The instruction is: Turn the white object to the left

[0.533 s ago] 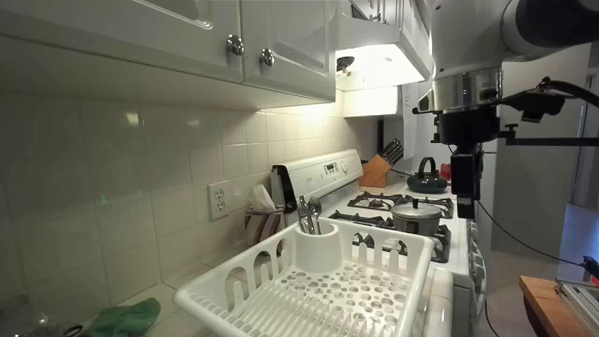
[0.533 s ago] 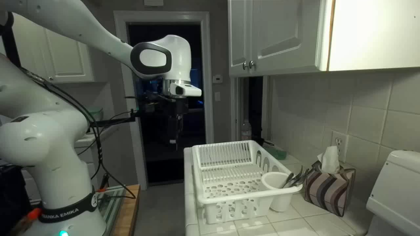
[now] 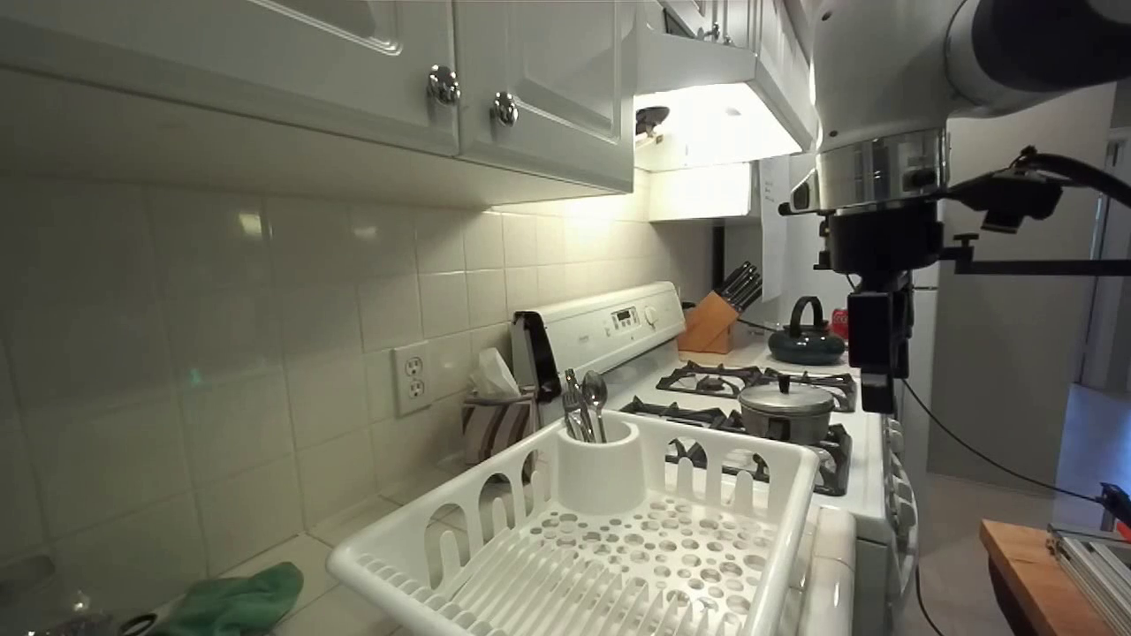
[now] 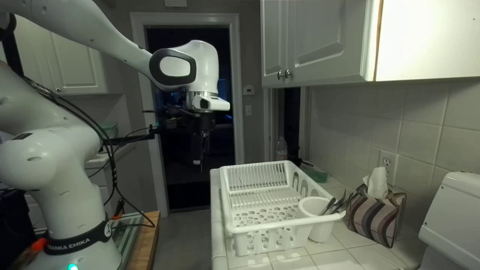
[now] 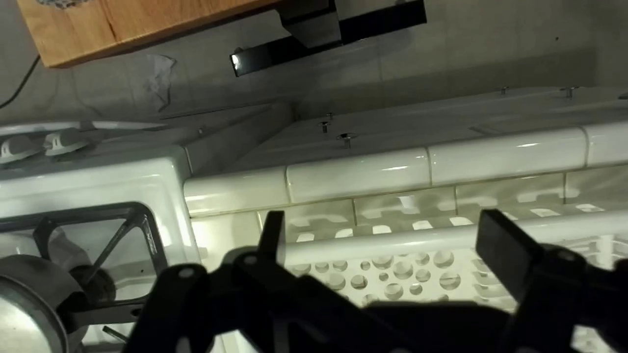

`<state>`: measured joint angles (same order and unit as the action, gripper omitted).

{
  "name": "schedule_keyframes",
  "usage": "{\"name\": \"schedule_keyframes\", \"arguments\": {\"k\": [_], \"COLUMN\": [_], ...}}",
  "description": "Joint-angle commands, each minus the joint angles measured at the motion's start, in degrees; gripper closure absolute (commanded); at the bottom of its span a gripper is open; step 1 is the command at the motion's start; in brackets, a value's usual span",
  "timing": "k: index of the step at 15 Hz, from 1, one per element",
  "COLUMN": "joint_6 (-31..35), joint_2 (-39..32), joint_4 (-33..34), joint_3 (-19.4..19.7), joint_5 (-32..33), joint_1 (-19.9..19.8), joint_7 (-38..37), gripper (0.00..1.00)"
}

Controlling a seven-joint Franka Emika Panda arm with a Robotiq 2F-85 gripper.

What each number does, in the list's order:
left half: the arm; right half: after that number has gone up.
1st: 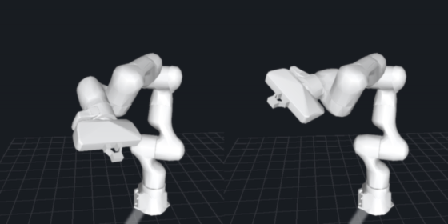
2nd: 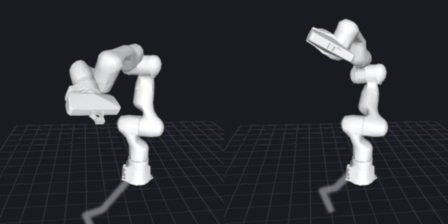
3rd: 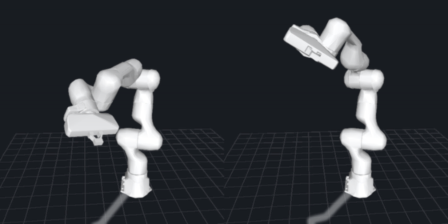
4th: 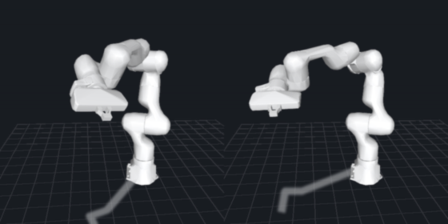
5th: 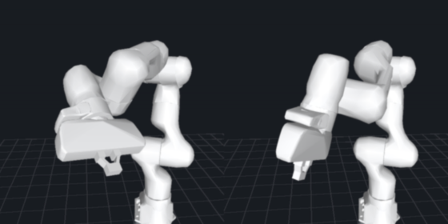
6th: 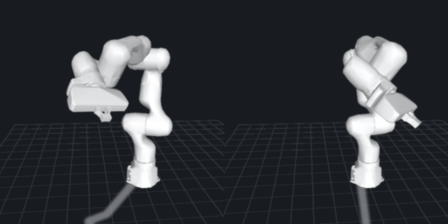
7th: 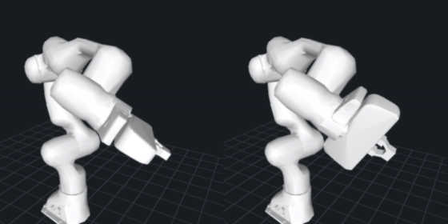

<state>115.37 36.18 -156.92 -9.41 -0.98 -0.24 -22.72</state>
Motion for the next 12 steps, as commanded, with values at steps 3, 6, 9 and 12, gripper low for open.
{"name": "schedule_keyframes", "arguments": {"k": [3, 6, 9, 12], "joint_6": [4.23, 9.88, 16.12, 21.46], "joint_2": [-5.69, -7.96, -10.92, -15.17], "joint_4": [1.62, 0.9, -0.69, -0.39], "joint_3": [-3.58, -4.27, -3.55, -2.63], "joint_5": [-1.59, -2.08, -2.69, -2.67], "joint_1": [-3.32, -3.07, -2.12, -2.03], "joint_7": [-16.95, -26.59, -31.65, -34.48], "gripper": [0.0, 0.0, 0.0, 0.0]}}
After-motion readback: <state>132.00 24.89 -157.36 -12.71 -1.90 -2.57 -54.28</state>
